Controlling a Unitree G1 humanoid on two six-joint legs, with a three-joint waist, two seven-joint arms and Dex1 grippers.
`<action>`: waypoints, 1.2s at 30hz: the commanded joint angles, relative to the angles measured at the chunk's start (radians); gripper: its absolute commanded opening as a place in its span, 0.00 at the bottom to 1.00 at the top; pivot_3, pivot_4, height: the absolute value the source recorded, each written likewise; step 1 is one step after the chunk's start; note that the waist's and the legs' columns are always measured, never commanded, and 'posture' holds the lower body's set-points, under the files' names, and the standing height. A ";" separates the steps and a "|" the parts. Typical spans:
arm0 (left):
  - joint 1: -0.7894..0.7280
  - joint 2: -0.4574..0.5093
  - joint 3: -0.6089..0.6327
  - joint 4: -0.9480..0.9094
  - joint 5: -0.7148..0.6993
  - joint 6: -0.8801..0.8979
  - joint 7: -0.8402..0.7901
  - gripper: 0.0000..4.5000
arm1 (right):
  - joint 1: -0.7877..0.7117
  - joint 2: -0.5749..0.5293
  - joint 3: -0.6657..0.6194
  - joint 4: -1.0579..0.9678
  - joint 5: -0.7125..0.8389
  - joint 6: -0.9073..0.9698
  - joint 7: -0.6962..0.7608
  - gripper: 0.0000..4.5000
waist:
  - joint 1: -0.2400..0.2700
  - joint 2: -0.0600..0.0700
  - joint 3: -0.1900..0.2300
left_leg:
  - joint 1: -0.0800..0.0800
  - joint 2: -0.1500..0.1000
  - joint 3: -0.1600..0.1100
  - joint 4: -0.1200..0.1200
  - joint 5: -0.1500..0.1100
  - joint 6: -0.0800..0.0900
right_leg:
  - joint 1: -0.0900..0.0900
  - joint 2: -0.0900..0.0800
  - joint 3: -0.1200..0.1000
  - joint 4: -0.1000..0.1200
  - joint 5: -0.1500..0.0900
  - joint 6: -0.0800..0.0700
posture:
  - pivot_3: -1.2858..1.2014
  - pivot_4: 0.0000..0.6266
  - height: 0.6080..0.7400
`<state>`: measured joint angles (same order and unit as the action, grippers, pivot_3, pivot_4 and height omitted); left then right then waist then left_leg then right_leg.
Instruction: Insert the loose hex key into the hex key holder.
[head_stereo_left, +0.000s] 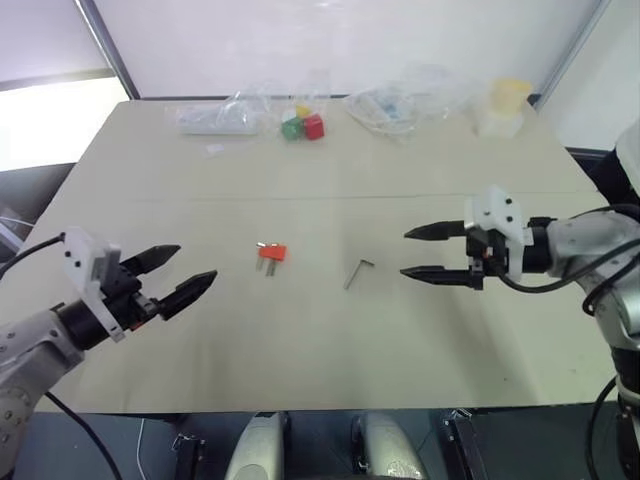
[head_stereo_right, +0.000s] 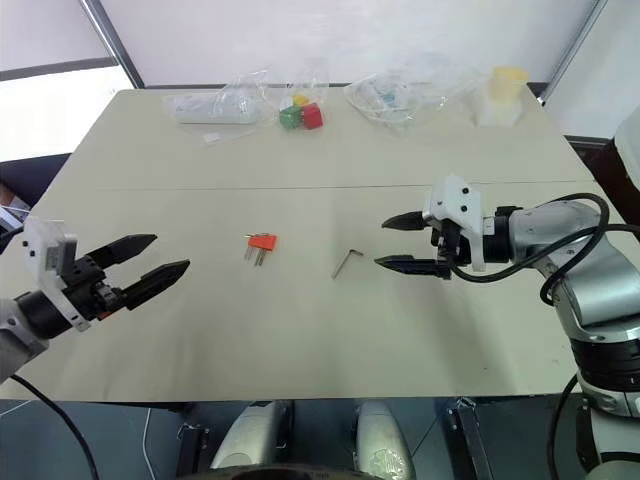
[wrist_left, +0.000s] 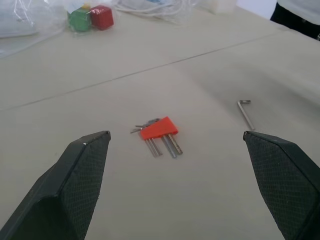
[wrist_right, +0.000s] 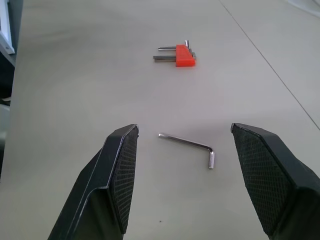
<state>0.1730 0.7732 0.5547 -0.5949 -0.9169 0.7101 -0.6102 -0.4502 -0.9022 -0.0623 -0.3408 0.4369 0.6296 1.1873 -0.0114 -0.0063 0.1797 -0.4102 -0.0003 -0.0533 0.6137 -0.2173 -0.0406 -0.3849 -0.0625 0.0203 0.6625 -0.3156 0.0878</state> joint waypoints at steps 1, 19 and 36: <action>0.005 0.007 0.029 0.000 0.017 -0.024 -0.010 0.99 | -0.019 -0.010 -0.008 -0.012 0.013 -0.015 -0.013 0.68 | 0.000 0.000 0.000 | 0.000 0.000 0.000 0.000 0.000 0.000 | 0.000 0.000 0.000 0.000 0.000 0.000 | 0.52 0.24 1.00; -0.006 -0.008 0.033 -0.005 -0.006 -0.033 -0.015 0.99 | -0.040 -0.010 0.028 0.003 0.000 -0.038 -0.040 0.68 | 0.000 0.000 0.000 | 0.000 0.000 0.000 0.000 0.000 0.000 | 0.000 0.000 0.000 0.000 0.000 0.000 | 0.52 0.24 1.00; -0.016 -0.023 -0.016 0.000 0.034 -0.045 -0.001 0.99 | -0.078 0.048 0.059 0.042 -0.012 -0.078 -0.088 0.68 | -0.002 0.000 0.000 | 0.000 0.000 0.000 0.000 0.000 0.000 | 0.000 0.000 0.000 0.000 0.000 0.000 | 0.52 0.24 1.00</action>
<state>0.1701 0.7579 0.5502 -0.5886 -0.8959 0.6887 -0.6156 -0.5009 -0.8783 -0.0052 -0.2991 0.4259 0.5861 1.1177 -0.0134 -0.0064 0.1798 -0.4102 0.0000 -0.0530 0.6136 -0.2173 -0.0406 -0.3851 -0.0624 0.0208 0.6626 -0.3155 0.0880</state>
